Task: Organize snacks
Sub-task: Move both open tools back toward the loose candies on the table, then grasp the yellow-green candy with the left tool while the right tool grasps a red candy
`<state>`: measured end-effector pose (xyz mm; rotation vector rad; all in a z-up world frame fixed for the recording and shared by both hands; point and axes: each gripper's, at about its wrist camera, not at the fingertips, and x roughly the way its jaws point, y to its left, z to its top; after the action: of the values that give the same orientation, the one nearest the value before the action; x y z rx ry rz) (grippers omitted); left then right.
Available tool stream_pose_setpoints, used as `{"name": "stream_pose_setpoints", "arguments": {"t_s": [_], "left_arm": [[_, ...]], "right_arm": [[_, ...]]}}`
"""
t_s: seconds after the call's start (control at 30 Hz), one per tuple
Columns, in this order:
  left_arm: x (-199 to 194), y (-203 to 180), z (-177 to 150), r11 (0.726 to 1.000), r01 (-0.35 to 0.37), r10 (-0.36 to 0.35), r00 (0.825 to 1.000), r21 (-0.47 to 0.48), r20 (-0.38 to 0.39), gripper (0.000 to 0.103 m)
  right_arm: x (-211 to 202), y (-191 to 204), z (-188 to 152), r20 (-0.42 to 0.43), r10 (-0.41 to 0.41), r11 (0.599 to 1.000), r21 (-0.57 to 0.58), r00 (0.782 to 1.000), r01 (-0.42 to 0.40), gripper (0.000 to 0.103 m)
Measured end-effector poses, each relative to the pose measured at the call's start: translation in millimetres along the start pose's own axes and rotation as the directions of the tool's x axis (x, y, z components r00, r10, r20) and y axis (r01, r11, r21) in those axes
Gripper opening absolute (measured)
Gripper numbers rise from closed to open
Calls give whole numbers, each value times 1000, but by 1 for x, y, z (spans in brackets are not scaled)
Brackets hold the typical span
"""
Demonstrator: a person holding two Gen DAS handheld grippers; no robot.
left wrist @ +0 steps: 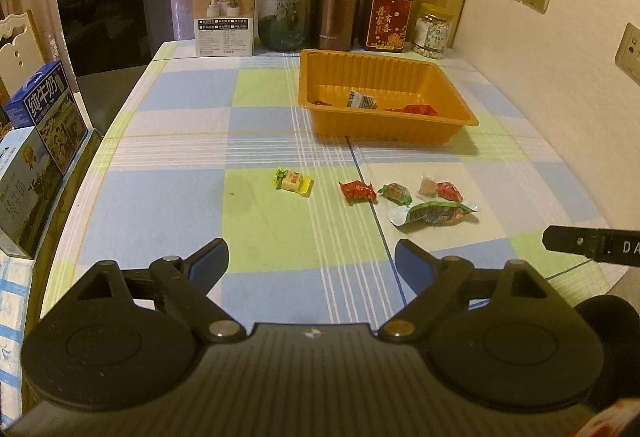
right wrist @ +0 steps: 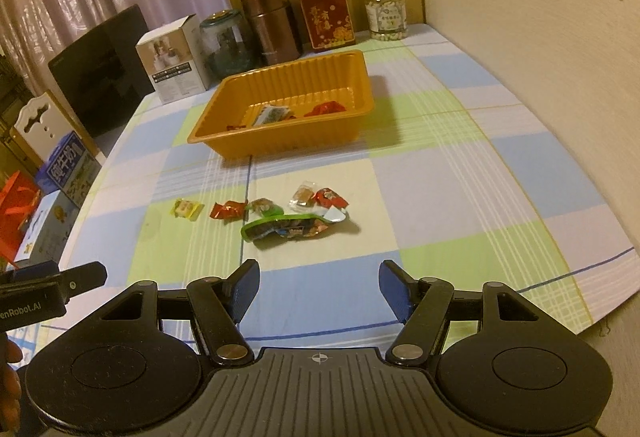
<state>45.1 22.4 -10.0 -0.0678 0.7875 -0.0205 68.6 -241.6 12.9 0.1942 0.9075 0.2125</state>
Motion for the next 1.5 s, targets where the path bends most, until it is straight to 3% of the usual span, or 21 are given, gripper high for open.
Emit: {"name": "stream_pose_setpoints", "arguments": {"t_s": [0.7, 1.13, 1.27, 1.5], "left_arm": [[41, 17, 6, 999, -8, 10, 999, 42, -47, 91], [107, 33, 32, 982, 18, 2, 994, 190, -107, 87], [127, 34, 36, 969, 42, -13, 993, 245, -121, 84], [157, 39, 41, 947, 66, -22, 990, 314, -142, 83]], "right_arm": [[29, -19, 16, -6, -10, 1000, 9, 1000, 10, 66], [90, -25, 47, -61, 35, 992, -122, 997, -43, 65], [114, -27, 57, -89, 39, 985, -163, 995, -53, 51], [159, -16, 68, -143, 48, 939, -331, 989, -93, 43]]}}
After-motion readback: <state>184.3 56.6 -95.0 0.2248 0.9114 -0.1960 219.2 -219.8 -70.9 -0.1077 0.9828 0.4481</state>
